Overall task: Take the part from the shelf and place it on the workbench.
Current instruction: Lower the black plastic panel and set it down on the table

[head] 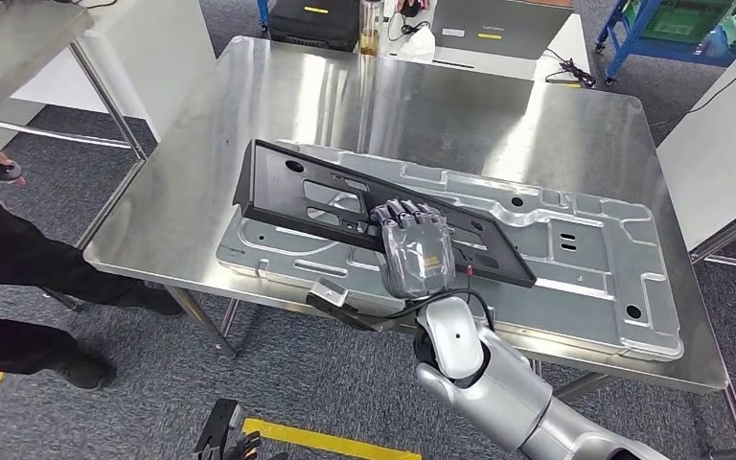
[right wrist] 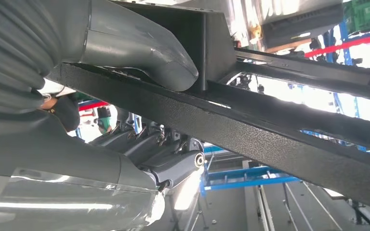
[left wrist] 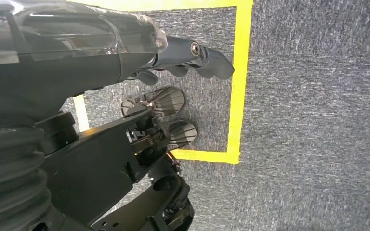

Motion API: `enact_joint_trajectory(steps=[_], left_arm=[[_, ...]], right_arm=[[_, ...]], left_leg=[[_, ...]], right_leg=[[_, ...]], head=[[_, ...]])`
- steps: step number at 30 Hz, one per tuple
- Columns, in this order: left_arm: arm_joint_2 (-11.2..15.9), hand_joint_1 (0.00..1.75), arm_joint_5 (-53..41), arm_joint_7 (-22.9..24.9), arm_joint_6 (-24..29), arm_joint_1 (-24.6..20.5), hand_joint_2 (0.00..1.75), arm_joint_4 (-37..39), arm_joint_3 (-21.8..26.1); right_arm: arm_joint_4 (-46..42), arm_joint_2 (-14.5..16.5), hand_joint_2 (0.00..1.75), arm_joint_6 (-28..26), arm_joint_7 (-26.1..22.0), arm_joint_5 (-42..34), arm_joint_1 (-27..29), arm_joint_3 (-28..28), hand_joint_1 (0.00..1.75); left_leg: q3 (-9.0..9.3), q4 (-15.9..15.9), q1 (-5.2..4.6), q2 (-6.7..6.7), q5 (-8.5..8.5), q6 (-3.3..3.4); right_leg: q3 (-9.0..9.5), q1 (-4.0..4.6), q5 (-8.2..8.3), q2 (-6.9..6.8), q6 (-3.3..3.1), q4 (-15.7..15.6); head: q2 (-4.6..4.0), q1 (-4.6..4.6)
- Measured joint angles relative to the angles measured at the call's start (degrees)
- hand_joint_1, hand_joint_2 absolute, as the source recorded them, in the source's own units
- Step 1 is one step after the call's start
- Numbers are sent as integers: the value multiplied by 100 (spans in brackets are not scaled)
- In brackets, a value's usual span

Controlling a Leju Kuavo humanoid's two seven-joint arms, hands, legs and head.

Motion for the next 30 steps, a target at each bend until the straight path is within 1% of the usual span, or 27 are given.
enact_joint_trajectory(steps=[5,10,13,15,16,17,18,20,21,22,23,24,25,26,27,28,29,30], left_arm=[[0,0,5,-23,-1,13,175,1,1],[3,0,11,-67,1,38,175,2,1],[8,0,13,-85,1,40,175,2,1],[11,0,13,-88,1,40,175,2,2],[13,0,13,-90,1,41,175,2,6],[14,0,13,-93,1,42,175,1,12],[14,0,13,-96,1,44,175,1,18],[20,0,13,-99,1,59,175,3,26],[25,0,13,-99,1,72,175,7,26],[30,0,13,-99,1,86,175,10,27],[33,0,13,-98,1,96,175,15,28],[36,0,13,-97,1,101,175,17,29],[34,0,14,-96,1,107,175,19,30],[29,0,15,-92,1,107,175,20,31],[23,0,16,-89,1,106,175,21,32],[13,0,18,-84,-2,104,175,22,32],[-1,0,19,-81,-5,97,175,20,32],[-13,0,20,-81,-9,90,175,18,32]], right_arm=[[81,10,175,21,2,-26,-49,78,175],[139,10,175,26,9,-56,-64,156,175],[148,10,175,32,10,-71,-68,196,175],[151,9,175,34,10,-83,-76,209,175],[156,9,175,33,11,-90,-88,212,175],[162,9,175,32,13,-96,-104,214,175],[170,9,175,31,18,-103,-119,216,175],[183,9,175,28,35,-111,-126,227,175],[194,7,175,27,43,-114,-114,238,175],[206,5,175,28,47,-116,-100,251,175],[220,3,175,30,50,-121,-89,262,175],[231,1,175,33,55,-130,-82,271,175],[238,0,175,39,60,-141,-78,273,175],[245,-2,175,50,67,-153,-71,276,175],[249,-4,175,61,76,-162,-63,280,175],[251,-7,175,69,84,-168,-59,283,175],[247,-12,175,75,91,-170,-60,284,175],[236,-15,175,75,98,-171,-68,281,175]], left_leg=[[-1,2,-12,-19,0,1],[-3,6,-30,-36,-3,10],[-7,2,-43,-38,-9,43],[13,-18,-29,-41,-35,88],[45,-32,-15,-41,-57,116],[87,-41,-3,-38,-83,141],[134,-49,5,-32,-111,157],[210,-49,4,-10,-172,162],[258,-48,2,-1,-213,156],[319,-47,-2,4,-262,147],[394,-47,-10,6,-318,137],[481,-47,-22,8,-382,125],[556,-54,-26,11,-452,115],[620,-66,-27,13,-517,96],[664,-90,-8,16,-572,66],[712,-122,21,19,-607,32],[754,-131,47,21,-597,-12],[777,-94,62,22,-557,-54]], right_leg=[[0,-11,-2,-14,4,-3],[1,-31,-5,-24,27,-4],[2,-44,2,-24,53,0],[-11,-44,-1,-29,82,56],[-49,-42,-20,-40,102,151],[-138,-44,-75,-57,116,323],[-296,-48,-173,-76,134,601],[-744,-63,-402,-102,155,1337],[-957,-67,-452,-108,157,1630],[-1092,-71,-397,-111,150,1746],[-1134,-73,-249,-111,132,1655],[-1096,-70,-23,-107,97,1377],[-1020,-58,265,-96,46,986],[-950,-35,466,-79,-1,675],[-864,-5,574,-59,-46,420],[-798,32,590,-47,-83,258],[-718,64,493,-45,-111,187],[-594,70,416,-53,-141,70]], head=[[0,0],[0,-2],[0,-4],[0,-7],[0,-2],[0,9],[0,19],[0,34],[0,35],[0,39],[0,47],[0,59],[0,71],[0,47],[0,22],[0,8],[0,6],[0,45]])
